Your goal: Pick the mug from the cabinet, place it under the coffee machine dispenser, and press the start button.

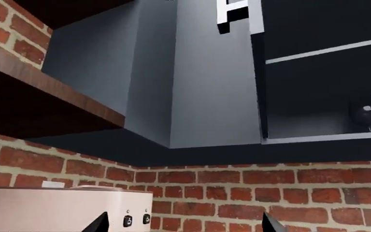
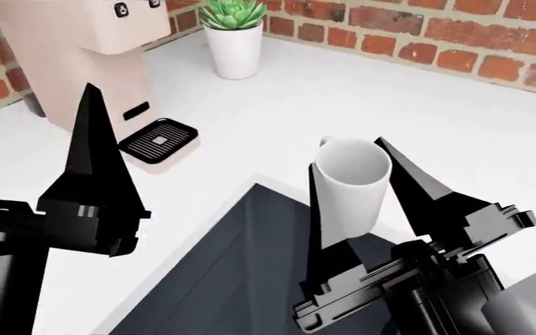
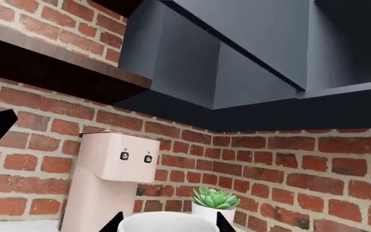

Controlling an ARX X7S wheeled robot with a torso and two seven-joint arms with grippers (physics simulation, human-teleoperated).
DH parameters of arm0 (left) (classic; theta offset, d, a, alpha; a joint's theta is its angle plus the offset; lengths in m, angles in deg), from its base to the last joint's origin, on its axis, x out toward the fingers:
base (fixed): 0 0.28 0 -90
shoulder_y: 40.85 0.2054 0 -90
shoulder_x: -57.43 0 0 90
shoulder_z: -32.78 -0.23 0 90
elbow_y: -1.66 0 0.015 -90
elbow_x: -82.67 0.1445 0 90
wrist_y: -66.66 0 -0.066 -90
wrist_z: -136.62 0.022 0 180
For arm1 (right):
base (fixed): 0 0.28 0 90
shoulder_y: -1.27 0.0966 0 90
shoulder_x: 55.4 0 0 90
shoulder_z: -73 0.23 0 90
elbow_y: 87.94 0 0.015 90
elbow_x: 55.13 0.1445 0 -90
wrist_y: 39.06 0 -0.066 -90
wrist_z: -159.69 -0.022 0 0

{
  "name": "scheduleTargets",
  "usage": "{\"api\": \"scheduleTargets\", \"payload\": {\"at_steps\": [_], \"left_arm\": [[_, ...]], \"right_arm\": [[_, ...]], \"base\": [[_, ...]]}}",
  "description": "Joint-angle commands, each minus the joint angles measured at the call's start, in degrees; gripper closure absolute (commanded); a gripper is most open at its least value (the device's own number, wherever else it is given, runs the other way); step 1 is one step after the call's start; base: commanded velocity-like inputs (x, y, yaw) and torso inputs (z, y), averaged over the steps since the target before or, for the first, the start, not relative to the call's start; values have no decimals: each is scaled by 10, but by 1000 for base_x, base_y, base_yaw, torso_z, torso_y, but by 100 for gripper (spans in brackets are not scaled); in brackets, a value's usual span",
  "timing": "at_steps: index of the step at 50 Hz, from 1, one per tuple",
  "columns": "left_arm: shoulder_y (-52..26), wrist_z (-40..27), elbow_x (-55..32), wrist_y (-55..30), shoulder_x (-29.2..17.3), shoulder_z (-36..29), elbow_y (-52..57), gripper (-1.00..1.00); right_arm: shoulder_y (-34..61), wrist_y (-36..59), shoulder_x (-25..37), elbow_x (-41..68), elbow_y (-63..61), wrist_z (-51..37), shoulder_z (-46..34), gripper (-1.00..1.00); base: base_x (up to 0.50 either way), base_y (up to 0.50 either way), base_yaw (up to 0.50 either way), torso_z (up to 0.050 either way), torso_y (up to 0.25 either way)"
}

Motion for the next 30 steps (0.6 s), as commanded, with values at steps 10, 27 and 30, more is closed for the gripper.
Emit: {"api": "scheduleTargets", "payload": {"at_steps": [10,27,30], "left_arm": [[-4,-10,-1,10,-11,-12,1,-100],[-10,-15,0,17,-17,-22,0,-100],[-10,-16,0,18,-18,-24,-1,-100]], "right_arm": [[9,5,-1,-9,-1,0,-7,100],[11,0,0,-9,1,1,-12,100],[11,-1,0,-8,2,1,-13,100]], "base": [[69,47,500,0,0],[66,54,500,0,1],[62,57,500,0,0]]}}
